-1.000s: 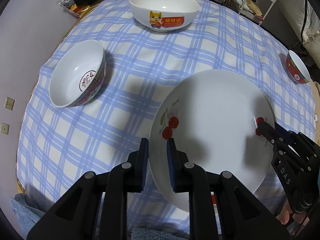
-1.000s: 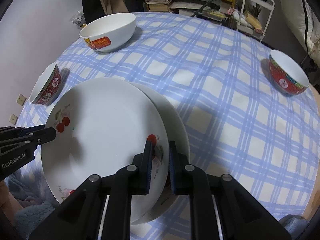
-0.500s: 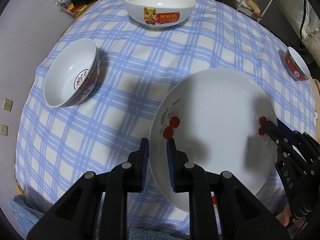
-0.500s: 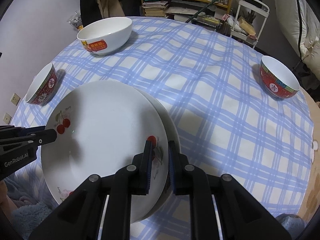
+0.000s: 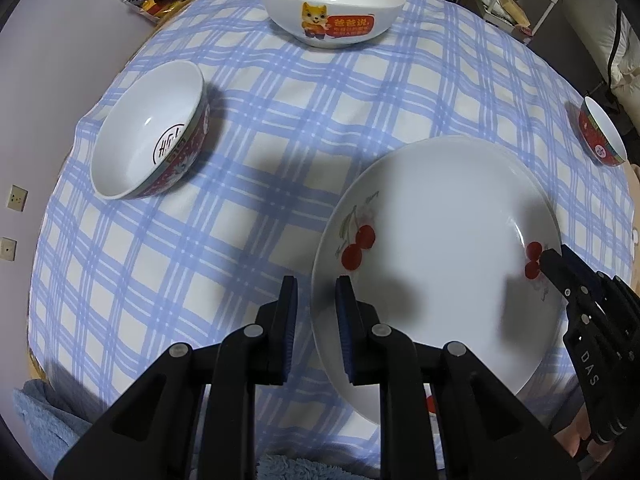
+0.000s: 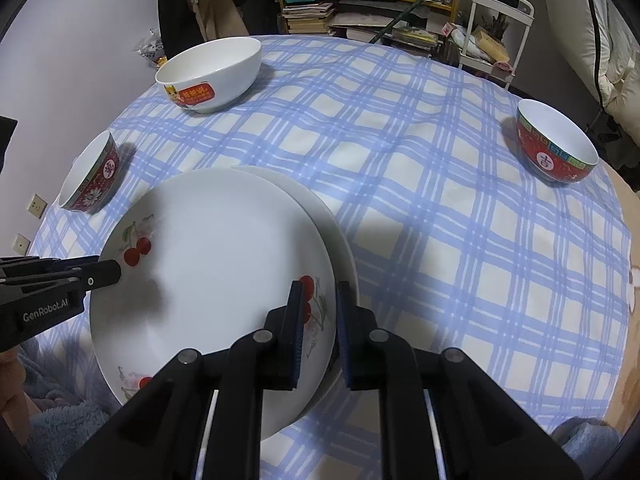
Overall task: Organize plates and bowls
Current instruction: 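Carry the cherry plate with both tools and lower it onto the plate stack, then open both tools to release the stacked cherry plate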
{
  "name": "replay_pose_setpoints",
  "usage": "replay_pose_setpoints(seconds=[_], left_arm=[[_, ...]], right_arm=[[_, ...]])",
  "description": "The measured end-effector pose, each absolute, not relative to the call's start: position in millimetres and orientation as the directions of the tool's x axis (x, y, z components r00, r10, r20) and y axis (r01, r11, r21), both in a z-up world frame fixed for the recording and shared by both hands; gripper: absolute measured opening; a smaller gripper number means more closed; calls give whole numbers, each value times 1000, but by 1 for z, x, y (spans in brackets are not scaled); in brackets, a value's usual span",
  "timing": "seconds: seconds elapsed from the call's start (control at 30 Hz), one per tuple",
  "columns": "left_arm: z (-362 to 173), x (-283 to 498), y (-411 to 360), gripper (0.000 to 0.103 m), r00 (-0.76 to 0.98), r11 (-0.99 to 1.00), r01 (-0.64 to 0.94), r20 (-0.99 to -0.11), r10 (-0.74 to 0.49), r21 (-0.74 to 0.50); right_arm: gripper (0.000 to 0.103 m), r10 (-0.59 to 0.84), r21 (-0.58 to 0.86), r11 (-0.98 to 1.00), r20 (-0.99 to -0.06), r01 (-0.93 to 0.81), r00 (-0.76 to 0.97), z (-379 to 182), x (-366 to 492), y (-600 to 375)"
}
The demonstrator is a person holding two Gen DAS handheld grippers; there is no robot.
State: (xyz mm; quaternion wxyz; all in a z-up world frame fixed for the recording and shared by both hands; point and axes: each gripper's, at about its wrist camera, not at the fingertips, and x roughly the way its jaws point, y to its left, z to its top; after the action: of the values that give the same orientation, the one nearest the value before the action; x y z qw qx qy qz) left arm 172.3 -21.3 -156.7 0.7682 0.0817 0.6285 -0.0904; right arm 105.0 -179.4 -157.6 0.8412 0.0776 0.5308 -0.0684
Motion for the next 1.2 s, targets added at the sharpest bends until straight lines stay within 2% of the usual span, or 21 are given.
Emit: replay_pose_setpoints(seconds=[0.57, 0.63, 0.7, 0.77, 0.83, 0.9, 1.07, 1.13, 1.17, 1.2], left_arm=[[-147, 157, -18, 21, 221, 969, 246, -975, -18, 38], [-144, 157, -19, 21, 237, 967, 250, -972, -8, 53], [-141, 155, -21, 21, 247, 964, 259, -969, -10, 56], [-139, 155, -23, 21, 253, 961, 269, -967, -12, 59], [-136, 154, -25, 22, 265, 959, 276, -964, -7, 69], [-133, 155, -27, 25, 280, 956, 281, -960, 1, 83], [-127, 160, -23, 30, 276, 963, 269, -960, -45, 32], [-124, 162, -21, 35, 296, 964, 263, -954, -42, 39], [-120, 163, -21, 46, 313, 964, 262, -949, -32, 53], [-117, 165, -21, 52, 333, 962, 264, -942, -24, 69]], right_arm=[[18, -57, 65, 965, -893, 253, 447, -146, 92, -187], [22, -61, 63, 964, -893, 260, 445, -146, 92, -188], [36, -64, 66, 961, -891, 268, 449, -145, 91, -189], [45, -66, 74, 957, -886, 281, 459, -143, 89, -192], [49, -67, 82, 952, -883, 294, 465, -142, 88, -195], [63, -66, 94, 947, -879, 308, 472, -141, 87, -199], [76, -63, 119, 937, -866, 328, 496, -137, 86, -205], [81, -78, 114, 935, -857, 336, 509, -135, 87, -206], [86, -81, 113, 936, -854, 334, 514, -134, 88, -205], [90, -79, 113, 938, -851, 329, 520, -133, 90, -205]])
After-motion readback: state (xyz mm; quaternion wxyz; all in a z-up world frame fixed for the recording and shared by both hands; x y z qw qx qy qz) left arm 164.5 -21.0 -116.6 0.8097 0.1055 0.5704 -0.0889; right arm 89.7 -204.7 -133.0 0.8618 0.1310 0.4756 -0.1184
